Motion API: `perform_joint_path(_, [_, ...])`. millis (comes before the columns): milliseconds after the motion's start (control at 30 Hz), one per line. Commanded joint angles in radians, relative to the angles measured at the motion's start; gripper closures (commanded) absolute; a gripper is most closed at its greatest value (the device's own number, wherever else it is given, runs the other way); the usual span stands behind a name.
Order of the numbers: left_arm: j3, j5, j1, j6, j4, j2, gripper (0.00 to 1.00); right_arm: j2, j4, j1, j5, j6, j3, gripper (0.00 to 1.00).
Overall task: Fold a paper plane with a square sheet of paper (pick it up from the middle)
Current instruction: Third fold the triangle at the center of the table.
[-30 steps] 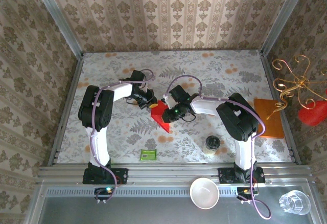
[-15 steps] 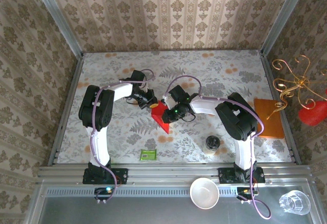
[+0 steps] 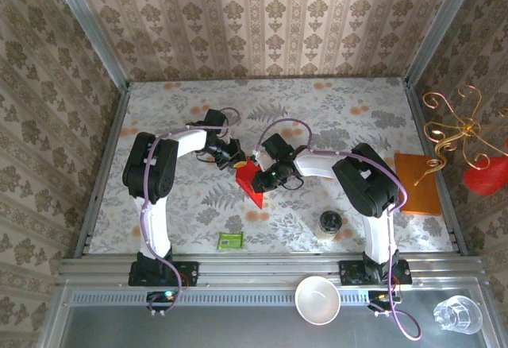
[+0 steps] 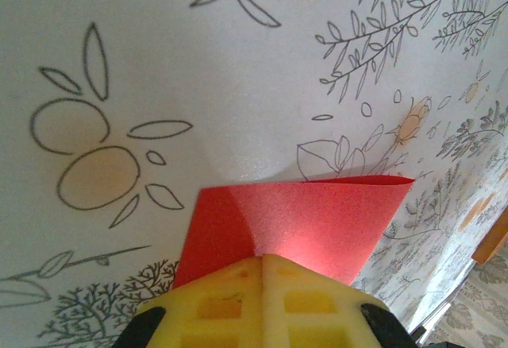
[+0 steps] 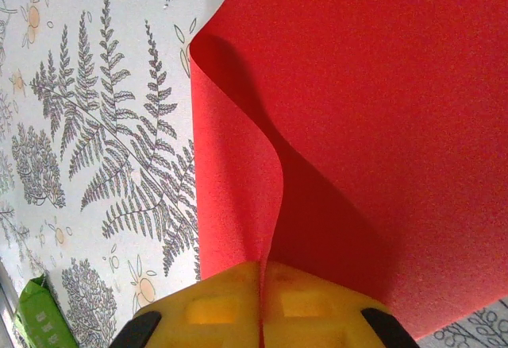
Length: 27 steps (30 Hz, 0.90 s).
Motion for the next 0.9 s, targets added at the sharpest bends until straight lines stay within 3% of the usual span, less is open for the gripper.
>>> perform_joint_path(0, [-0.007,-0.025,-0.007,0.01,-0.042,0.018,0.92,0.025,-0.045,-0.007,0.003,-0.01,0.029,0.9])
perform_joint_path(233, [-0.06,-0.063,0.015,-0.066,0.006,-0.133,0.87,0.032,-0.059,-0.009,0.035,-0.003,0.024,0.9])
perform_joint_path(467, [-0.233,-0.106,0.013,-0.182,0.082,-0.299,0.83,0.04,-0.057,-0.01,0.044,0.011,0.027,0.9])
perform_joint_path(867, [-0.355,-0.106,-0.12,-0.344,0.209,-0.321,0.94,0.047,-0.058,-0.012,0.048,0.018,0.026,0.9])
